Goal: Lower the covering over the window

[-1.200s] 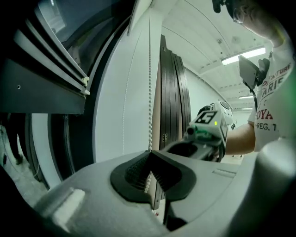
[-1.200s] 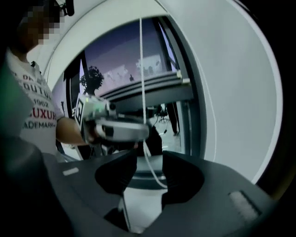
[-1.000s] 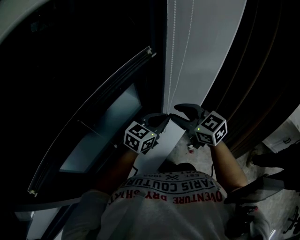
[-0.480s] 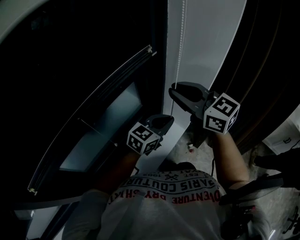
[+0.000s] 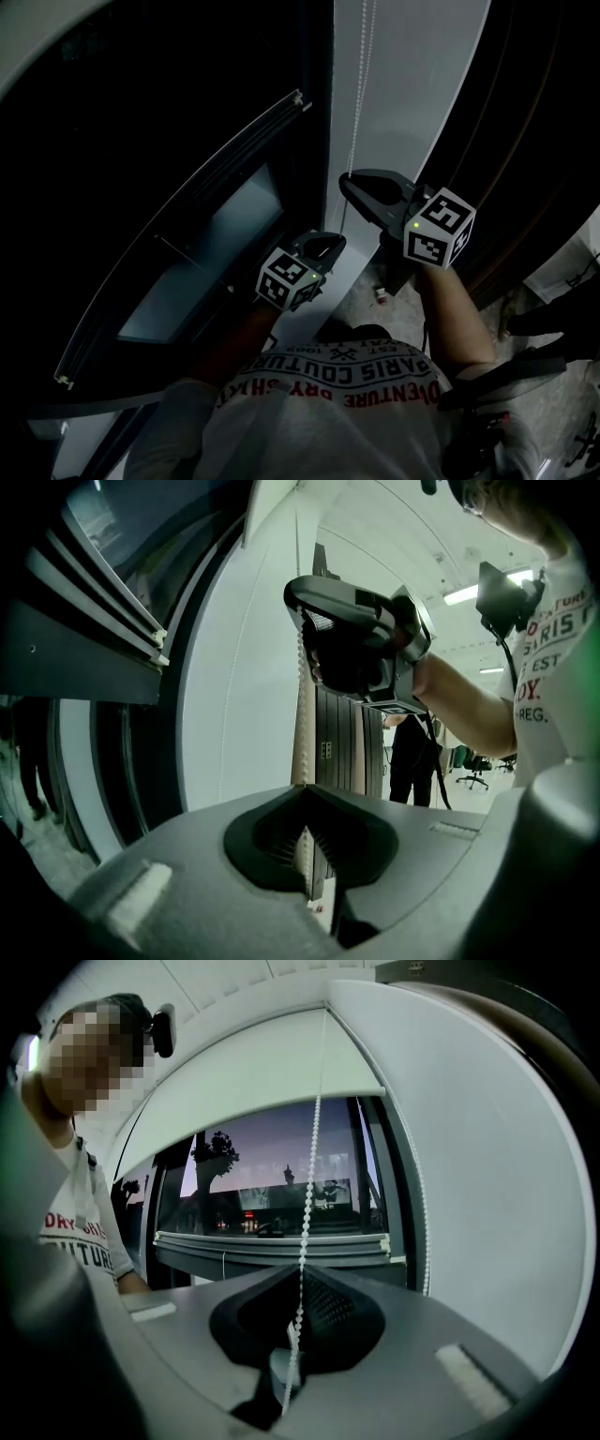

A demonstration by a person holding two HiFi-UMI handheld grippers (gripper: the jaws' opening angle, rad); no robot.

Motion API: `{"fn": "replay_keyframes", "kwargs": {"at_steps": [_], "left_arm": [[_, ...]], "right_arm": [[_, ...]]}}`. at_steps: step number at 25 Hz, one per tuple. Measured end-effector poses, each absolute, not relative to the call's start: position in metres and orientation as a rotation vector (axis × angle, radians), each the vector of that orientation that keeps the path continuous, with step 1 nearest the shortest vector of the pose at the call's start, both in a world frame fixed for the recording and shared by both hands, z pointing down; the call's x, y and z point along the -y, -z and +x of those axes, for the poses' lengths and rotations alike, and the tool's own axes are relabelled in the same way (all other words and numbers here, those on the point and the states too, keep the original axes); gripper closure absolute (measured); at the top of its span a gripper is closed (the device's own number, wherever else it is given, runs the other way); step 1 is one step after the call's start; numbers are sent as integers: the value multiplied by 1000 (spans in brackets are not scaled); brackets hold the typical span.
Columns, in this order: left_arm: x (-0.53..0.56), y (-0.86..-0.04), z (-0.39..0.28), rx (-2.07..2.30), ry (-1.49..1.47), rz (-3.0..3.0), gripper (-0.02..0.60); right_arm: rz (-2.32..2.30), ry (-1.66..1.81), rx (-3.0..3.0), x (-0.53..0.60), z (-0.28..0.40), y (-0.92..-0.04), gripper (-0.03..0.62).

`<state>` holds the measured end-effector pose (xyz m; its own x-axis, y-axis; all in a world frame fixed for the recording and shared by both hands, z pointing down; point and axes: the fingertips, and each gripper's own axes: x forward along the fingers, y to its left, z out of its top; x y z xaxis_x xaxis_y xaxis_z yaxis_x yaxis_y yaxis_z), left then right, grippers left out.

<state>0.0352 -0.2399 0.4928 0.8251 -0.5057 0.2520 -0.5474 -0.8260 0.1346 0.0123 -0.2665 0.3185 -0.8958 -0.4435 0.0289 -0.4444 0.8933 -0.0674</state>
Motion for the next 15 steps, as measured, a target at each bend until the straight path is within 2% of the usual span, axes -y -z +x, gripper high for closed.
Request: {"fn": "replay_keyframes", "kwargs": {"at_steps": [9, 15], "left_arm": [[234, -556, 30, 826, -468, 2734, 574], [230, -582, 25, 817, -478, 2686, 574]], "right_arm": [[719, -247, 2960, 262, 12, -381, 583], [733, -280, 2914, 259, 11, -411, 583]]}}
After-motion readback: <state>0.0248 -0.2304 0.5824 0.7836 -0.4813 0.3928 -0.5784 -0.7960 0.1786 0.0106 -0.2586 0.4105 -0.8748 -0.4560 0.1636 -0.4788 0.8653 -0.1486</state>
